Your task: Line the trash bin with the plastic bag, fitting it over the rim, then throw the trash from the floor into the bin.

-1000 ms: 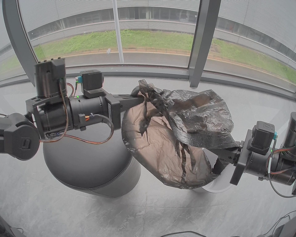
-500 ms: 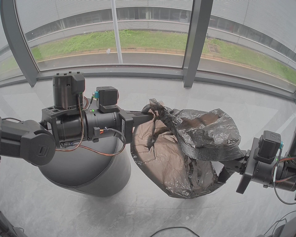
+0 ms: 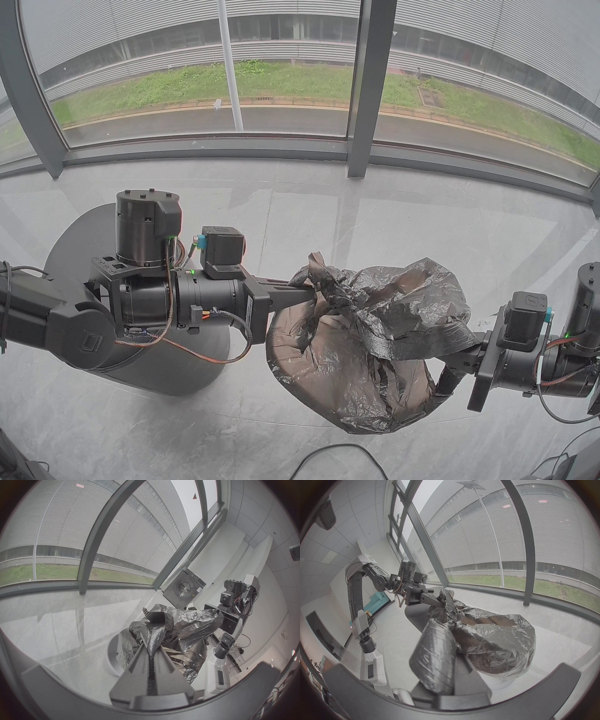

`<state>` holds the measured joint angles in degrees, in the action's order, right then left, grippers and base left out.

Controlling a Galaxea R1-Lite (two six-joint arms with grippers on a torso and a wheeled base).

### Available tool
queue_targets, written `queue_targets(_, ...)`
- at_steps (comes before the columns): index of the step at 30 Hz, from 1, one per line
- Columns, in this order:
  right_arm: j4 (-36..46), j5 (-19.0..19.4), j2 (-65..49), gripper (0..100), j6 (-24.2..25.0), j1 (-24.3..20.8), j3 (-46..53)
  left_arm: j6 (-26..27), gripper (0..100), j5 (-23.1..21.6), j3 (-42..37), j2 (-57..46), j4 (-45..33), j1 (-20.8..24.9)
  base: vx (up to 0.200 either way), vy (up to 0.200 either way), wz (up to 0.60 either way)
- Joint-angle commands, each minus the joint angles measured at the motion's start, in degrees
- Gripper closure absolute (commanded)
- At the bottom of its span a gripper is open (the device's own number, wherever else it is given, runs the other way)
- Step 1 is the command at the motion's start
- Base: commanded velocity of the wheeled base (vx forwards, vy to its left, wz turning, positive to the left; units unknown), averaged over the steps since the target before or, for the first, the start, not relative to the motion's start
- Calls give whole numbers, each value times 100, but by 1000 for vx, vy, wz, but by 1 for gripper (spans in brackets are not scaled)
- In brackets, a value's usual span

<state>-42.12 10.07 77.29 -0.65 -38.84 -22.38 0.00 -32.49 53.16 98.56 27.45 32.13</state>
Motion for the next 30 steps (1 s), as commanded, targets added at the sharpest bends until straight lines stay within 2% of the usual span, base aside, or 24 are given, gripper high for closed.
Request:
queue_targets(1, 63, 4, 331, 100, 38, 52, -29, -70, 100, -65, -175, 146, 23, 56, 0, -200, 0)
queue_targets(3, 125, 4, 463, 100, 91, 69, -38, -123, 100, -65, -245, 251, 67, 47, 0, -200, 0)
queue_targets(9, 204, 30, 937, 100, 232, 140, -126, -668, 100, -82, -641, 524, 401, -5, 0, 0, 0)
queue_targets(10, 204, 92, 1245, 100, 276, 210, -293, -923, 100, -91, -825, 673, 691, -41, 0, 0, 0)
queue_targets(13, 204, 259, 1728, 100, 293, 377, -653, -1178, 100, -100, -1062, 972, 1175, -172, 0, 0, 0)
queue_targets(19, 204, 338, 2633, 100, 381, 447, -1374, -1301, 100, -214, -1458, 1491, 2001, -550, 0, 0, 0)
queue_targets(23, 204, 391, 3020, 100, 689, 421, -1567, -1450, 100, -346, -1766, 1552, 2062, -691, 0, 0, 0)
queue_targets(30, 301, 426, 3293, 100, 750, 430, -1603, -1485, 100, -504, -1836, 1983, 2264, -814, 0, 0, 0)
